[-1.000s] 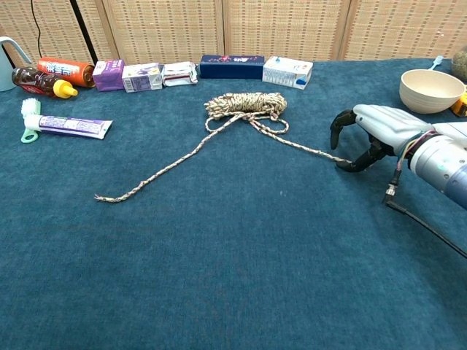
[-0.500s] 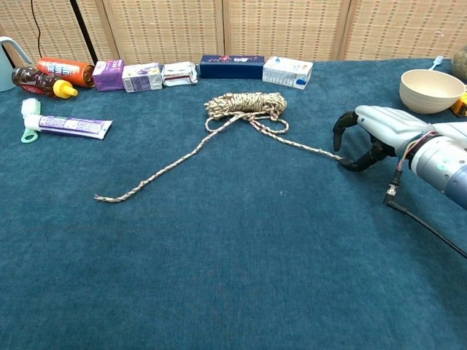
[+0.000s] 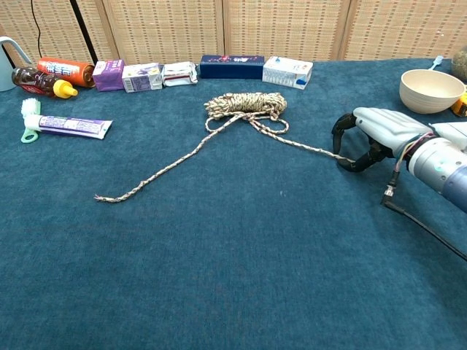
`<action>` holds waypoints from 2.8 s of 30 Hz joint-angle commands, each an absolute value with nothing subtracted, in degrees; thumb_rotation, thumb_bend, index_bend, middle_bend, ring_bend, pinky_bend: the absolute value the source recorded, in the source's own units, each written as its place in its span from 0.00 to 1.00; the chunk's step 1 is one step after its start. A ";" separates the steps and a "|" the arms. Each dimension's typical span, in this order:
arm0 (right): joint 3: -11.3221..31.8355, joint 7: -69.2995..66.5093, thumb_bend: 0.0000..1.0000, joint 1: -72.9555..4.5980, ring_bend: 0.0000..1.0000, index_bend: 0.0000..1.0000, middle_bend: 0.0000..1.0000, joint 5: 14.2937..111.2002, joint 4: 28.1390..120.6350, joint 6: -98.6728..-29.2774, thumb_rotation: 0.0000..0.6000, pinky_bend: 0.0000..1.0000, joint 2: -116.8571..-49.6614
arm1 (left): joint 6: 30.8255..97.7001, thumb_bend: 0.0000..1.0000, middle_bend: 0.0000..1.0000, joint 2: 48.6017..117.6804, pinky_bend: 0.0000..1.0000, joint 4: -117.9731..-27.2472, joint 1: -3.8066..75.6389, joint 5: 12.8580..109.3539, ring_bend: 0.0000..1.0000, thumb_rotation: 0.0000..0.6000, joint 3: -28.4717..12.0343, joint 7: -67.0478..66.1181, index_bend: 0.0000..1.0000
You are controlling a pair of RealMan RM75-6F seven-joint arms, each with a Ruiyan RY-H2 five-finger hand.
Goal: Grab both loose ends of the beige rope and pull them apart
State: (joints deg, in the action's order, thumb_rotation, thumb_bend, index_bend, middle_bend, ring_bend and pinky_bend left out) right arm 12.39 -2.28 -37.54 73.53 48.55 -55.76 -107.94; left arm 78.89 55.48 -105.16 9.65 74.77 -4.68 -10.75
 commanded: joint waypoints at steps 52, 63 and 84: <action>11.26 -4.11 0.51 -35.06 0.23 0.58 0.31 76.23 53.51 -60.38 1.00 0.05 -106.34 | 72.55 0.30 0.08 59.98 0.00 -100.59 14.81 84.21 0.05 0.87 -2.06 -13.87 0.33; 11.31 -2.62 0.52 -34.58 0.23 0.59 0.31 75.39 55.27 -59.96 1.00 0.06 -105.64 | 66.66 0.30 0.09 66.78 0.00 -98.06 18.95 78.40 0.05 0.88 -3.71 -19.21 0.39; 11.66 -1.42 0.52 -34.84 0.23 0.59 0.31 74.80 56.15 -59.35 1.00 0.06 -105.57 | 59.61 0.30 0.09 80.45 0.00 -90.44 26.83 72.35 0.05 0.81 -4.54 -26.61 0.42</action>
State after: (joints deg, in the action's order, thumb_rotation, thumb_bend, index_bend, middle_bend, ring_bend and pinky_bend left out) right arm 11.66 -1.44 -34.83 74.83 56.12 -59.39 -105.59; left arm 59.75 79.86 -90.91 26.50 72.35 -4.74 -26.36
